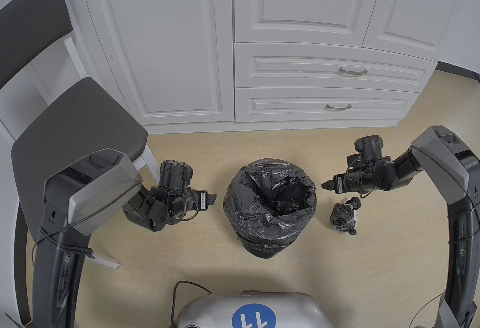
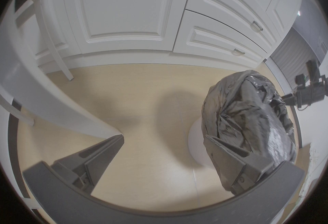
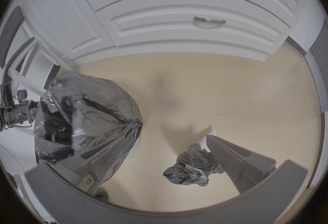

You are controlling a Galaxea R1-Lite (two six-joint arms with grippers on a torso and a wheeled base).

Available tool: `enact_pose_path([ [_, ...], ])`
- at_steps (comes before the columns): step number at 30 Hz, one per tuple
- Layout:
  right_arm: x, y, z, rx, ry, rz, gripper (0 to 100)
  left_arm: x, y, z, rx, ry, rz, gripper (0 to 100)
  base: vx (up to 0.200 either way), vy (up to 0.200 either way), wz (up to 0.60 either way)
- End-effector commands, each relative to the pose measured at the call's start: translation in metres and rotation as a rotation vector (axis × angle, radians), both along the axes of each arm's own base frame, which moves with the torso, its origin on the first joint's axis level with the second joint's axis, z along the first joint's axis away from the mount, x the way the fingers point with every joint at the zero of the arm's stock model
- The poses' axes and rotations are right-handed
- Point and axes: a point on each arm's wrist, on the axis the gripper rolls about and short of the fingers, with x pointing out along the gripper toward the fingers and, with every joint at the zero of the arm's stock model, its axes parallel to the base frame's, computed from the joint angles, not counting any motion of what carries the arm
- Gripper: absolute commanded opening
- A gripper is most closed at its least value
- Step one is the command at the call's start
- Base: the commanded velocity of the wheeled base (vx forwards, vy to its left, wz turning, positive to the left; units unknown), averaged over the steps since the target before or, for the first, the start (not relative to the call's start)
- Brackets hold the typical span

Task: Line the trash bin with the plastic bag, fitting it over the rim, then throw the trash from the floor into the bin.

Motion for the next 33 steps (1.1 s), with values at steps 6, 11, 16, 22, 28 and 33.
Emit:
enact_pose_path([
  [6,-0.020,-0.054,0.058,0.044,-0.084,-0.042,100,-0.070,-0.006,0.087,-0.009,-0.091,-0.090,100,0.000,0.000,0.00],
  [11,-0.020,-0.078,0.059,0.082,-0.111,-0.036,100,-0.072,-0.024,0.096,-0.021,-0.112,-0.131,100,0.000,0.000,0.00],
  [16,-0.018,-0.087,0.053,0.076,-0.139,-0.022,100,-0.069,-0.050,0.083,-0.005,-0.079,-0.180,100,0.000,0.000,0.00],
  [22,-0.020,-0.089,0.051,0.062,-0.138,-0.016,100,-0.054,-0.089,0.069,0.113,-0.015,-0.129,100,0.000,0.000,0.00],
  [28,-0.020,-0.091,0.050,0.062,-0.136,-0.021,100,-0.041,-0.111,0.067,0.194,0.017,-0.082,100,0.000,0.000,0.00],
  [33,-0.020,-0.091,0.049,0.061,-0.133,-0.020,100,-0.033,-0.127,0.057,0.256,0.047,-0.063,100,0.000,0.000,0.00],
])
